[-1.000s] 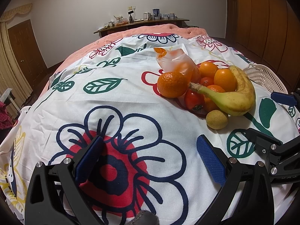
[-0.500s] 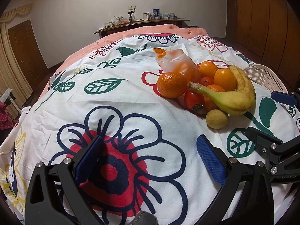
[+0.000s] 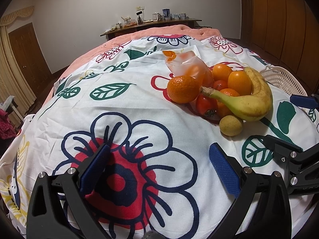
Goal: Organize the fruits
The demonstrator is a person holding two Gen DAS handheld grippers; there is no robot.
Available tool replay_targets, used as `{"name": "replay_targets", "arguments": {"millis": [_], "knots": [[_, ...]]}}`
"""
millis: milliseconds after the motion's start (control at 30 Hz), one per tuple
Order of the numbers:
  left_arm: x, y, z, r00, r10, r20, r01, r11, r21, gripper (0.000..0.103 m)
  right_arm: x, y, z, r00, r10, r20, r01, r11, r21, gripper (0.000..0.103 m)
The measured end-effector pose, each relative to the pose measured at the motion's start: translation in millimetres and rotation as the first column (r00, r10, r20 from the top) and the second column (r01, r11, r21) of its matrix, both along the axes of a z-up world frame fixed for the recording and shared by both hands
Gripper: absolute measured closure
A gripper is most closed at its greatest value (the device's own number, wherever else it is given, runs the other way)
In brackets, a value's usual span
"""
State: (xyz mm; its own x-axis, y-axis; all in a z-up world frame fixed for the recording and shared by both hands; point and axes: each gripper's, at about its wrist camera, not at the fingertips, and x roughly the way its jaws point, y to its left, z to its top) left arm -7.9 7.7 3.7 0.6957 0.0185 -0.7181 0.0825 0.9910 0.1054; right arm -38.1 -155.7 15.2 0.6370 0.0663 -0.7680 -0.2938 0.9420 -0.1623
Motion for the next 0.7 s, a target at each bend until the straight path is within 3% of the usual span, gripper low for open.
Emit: {"name": "replay_targets", "arguments": {"millis": [367, 700], "knots": [[0, 4, -2, 1.000, 0.000, 0.000, 0.000, 1.000, 0.007, 0.002, 3, 0, 1, 0.999, 0.020, -0.034, -0.020, 1.000, 0.000, 0.005], [1, 2, -1, 1.000, -0.001, 0.005, 0.001, 1.000, 0.000, 0.002, 2, -9, 5, 0.998, 0.057, -0.038, -0.054, 0.997, 0.060, 0.005]]}}
